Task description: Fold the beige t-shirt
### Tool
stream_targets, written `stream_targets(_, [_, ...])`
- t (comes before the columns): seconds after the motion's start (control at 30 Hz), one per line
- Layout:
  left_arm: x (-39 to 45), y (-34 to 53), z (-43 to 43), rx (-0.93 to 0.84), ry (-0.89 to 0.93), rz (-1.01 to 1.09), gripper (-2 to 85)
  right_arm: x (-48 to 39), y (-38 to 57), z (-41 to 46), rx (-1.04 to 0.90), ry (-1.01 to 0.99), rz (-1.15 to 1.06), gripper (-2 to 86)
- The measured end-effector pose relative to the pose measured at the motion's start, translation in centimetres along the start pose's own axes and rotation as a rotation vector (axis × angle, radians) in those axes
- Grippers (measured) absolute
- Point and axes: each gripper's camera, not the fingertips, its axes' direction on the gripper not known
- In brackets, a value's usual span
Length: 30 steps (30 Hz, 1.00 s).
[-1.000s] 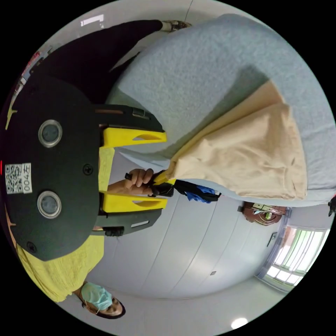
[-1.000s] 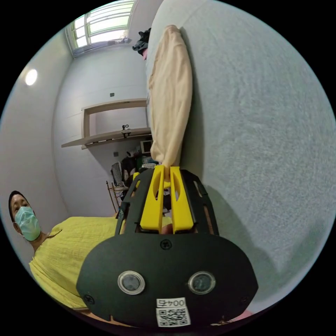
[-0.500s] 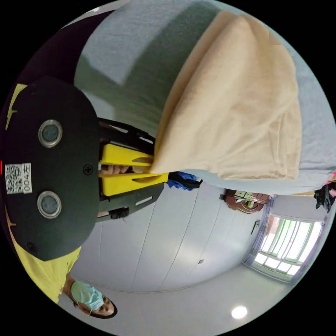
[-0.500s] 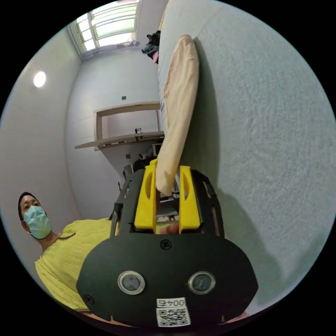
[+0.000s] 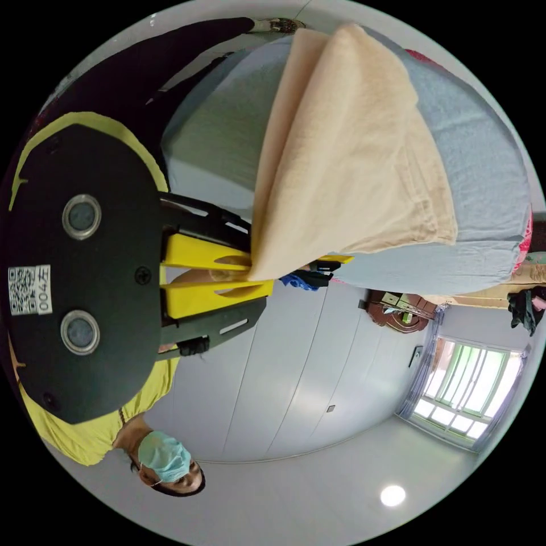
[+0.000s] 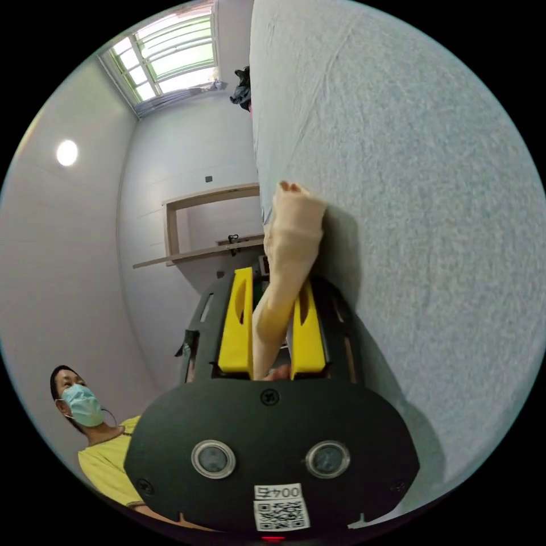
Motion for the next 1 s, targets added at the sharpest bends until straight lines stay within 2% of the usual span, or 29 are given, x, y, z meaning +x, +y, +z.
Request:
stream_targets(0.1, [2.1, 3.5, -2.7, 0.076, -0.051, 0.021, 4.5, 2.5, 0.1, 3.5, 0.002, -0.118, -0.019, 4.5])
stream_targets(0.2, [5.4, 7.5, -6.4, 0.187, -0.139, 0.117, 4.5, 1.1, 1.5, 8.3, 0.000, -0.122, -0.156, 4.1])
stream_targets(0.4, [11.9, 16.5, -16.1, 0.296, -0.165, 0.271, 4.4, -3.4, 5.5, 23.7, -0.144, -0.101, -0.378, 4.0])
stream_targets(0.57, [15.5, 25.2, -27.3, 0.372, -0.129, 0.313, 4.3, -3.5, 10.9, 43.3, -0.287, -0.085, -0.447, 3.9])
stream_targets(0.73, [17.6, 34.1, -40.3, 0.459, -0.106, 0.304, 4.4, -0.3, 17.1, 62.9, -0.329, -0.086, -0.445, 3.9])
stream_targets(0.97, [22.3, 46.0, -59.2, 0.656, -0.196, 0.306, 4.5, 6.3, 22.6, 95.0, -0.519, -0.045, -0.435, 3.8])
stream_targets(1.0, [23.1, 47.5, -61.9, 0.685, -0.199, 0.306, 4.5, 6.6, 22.9, 97.5, -0.534, -0.039, -0.437, 3.8])
